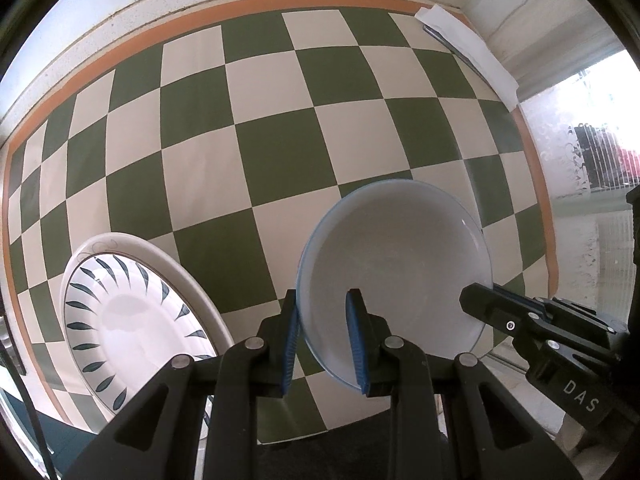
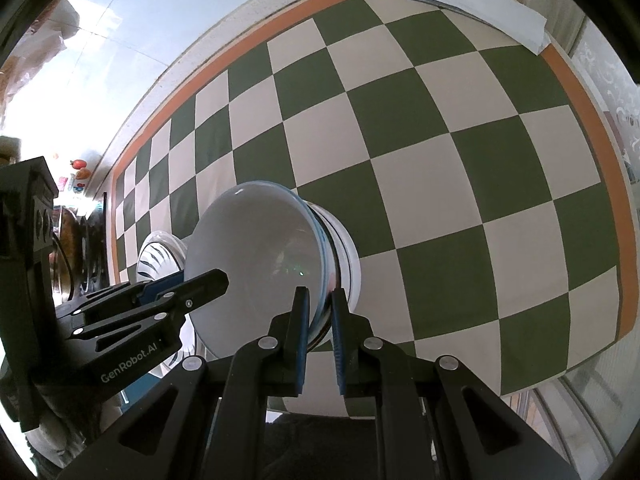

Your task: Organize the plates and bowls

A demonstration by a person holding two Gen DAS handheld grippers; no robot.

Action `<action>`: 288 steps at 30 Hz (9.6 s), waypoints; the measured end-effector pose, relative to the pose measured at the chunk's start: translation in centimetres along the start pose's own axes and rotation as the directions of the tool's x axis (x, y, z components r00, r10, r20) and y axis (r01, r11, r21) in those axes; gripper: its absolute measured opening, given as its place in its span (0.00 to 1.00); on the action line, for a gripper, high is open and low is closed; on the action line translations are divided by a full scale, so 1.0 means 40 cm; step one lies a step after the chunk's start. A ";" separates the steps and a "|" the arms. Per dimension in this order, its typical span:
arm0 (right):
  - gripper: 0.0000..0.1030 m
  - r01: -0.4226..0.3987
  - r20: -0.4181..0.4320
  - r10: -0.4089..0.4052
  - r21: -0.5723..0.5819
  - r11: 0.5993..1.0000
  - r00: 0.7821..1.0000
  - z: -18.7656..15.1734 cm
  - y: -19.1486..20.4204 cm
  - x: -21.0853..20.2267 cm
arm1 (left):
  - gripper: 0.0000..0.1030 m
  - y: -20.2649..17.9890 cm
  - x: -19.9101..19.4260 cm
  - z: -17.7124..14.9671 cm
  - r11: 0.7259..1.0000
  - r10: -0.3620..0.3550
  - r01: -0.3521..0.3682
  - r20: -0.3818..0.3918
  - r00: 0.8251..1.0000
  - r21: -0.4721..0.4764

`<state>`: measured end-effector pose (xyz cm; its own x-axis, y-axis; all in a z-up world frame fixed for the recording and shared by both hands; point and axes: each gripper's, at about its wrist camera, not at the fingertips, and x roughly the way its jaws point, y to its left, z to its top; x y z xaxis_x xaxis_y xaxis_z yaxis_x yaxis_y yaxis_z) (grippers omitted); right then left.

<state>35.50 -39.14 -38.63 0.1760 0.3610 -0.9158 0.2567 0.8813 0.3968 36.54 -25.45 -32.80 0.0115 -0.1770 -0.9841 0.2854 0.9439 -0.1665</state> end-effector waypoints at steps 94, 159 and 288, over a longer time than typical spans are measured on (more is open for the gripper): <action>0.63 -0.170 -0.007 0.174 0.175 0.970 0.985 0.006 -0.132 0.107 | 0.45 0.101 0.112 0.077 0.954 -0.254 0.217 -0.169 0.953 -0.208; 0.34 -0.214 -0.196 0.181 -0.159 0.964 0.964 0.000 0.440 0.284 | 0.44 0.584 -0.081 -0.131 0.878 -0.309 0.308 0.056 0.949 -0.366; 0.93 0.299 0.699 -0.069 -0.213 0.930 0.712 -1.164 0.623 -0.654 | 1.00 0.322 -0.840 -1.126 0.967 0.248 -0.139 0.671 0.699 -0.212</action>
<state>-6.97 -12.42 -7.68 0.7719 -0.0164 -0.6356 0.0885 0.9927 0.0819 -3.36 5.21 -4.65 0.7216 -0.0771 -0.6880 0.0710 0.9968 -0.0373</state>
